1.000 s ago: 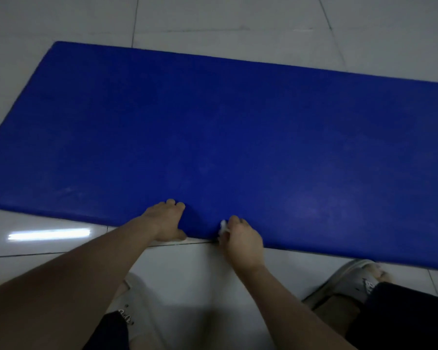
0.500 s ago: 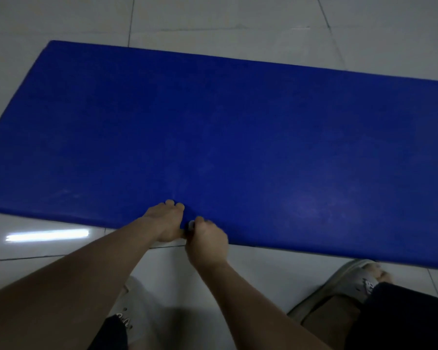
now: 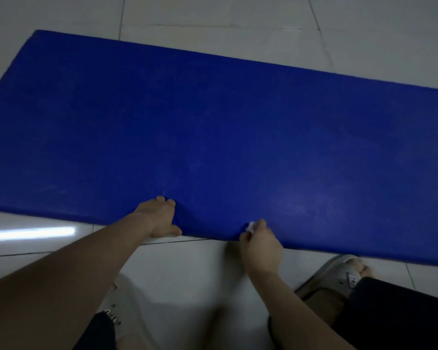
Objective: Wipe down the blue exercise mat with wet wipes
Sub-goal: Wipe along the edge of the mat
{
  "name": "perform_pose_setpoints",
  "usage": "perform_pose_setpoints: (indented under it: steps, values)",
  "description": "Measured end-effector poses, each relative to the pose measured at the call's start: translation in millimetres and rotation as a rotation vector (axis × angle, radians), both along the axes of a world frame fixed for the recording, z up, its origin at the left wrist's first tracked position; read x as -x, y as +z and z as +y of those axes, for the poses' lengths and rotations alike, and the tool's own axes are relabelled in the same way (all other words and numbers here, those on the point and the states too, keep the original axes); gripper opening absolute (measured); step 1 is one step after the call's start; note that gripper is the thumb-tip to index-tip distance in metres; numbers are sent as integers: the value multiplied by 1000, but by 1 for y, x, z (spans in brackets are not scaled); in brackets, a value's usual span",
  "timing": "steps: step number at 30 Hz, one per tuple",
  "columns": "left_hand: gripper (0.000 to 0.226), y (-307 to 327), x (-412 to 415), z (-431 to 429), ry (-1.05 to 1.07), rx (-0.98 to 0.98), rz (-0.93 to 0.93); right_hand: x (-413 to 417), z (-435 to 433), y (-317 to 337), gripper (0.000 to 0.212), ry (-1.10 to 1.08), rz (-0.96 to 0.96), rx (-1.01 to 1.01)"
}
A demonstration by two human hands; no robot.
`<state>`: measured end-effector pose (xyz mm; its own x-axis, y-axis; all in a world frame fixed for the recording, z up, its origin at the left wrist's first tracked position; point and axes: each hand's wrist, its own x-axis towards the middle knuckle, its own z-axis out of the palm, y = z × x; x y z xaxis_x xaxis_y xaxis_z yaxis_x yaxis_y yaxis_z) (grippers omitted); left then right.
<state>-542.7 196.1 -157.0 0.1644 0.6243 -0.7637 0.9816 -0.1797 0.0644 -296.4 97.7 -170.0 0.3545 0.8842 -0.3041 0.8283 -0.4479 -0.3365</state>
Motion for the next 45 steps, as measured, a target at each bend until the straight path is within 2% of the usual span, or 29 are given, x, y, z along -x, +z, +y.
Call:
perform_pose_setpoints:
  steps: [4,7,9,12,17,20,26,29,31,36,41,45]
  values:
    - [82,-1,1,0,3,-1,10,71,17,-5,7,142,55,-2]
    - [85,-2,0,1,15,1,11,109,26,0,11,428,91,4]
    - [87,-2,-1,2,23,5,9,109,30,4,13,505,122,37]
    - [85,-1,0,1,15,3,6,69,26,0,15,446,81,32]
    - [79,0,-1,0,-1,8,7,-51,-6,0,13,-29,47,-22]
    - [79,0,-1,0,-4,7,10,-58,-7,1,22,-184,39,-27]
    - [82,-1,1,-1,1,-3,24,51,12,-7,25,-44,240,-37]
    - [87,-1,0,0,10,-10,23,98,25,-8,21,197,336,0]
    - [88,0,0,0,17,-18,24,110,30,-11,19,317,328,43]
    - [84,-1,0,-1,9,-15,13,65,28,-9,23,307,202,3]
    - [79,-1,1,-2,-5,-12,10,-20,3,-5,20,152,58,-71]
    - [80,0,1,-3,-14,-27,8,-65,-13,-1,21,-1,-65,3]
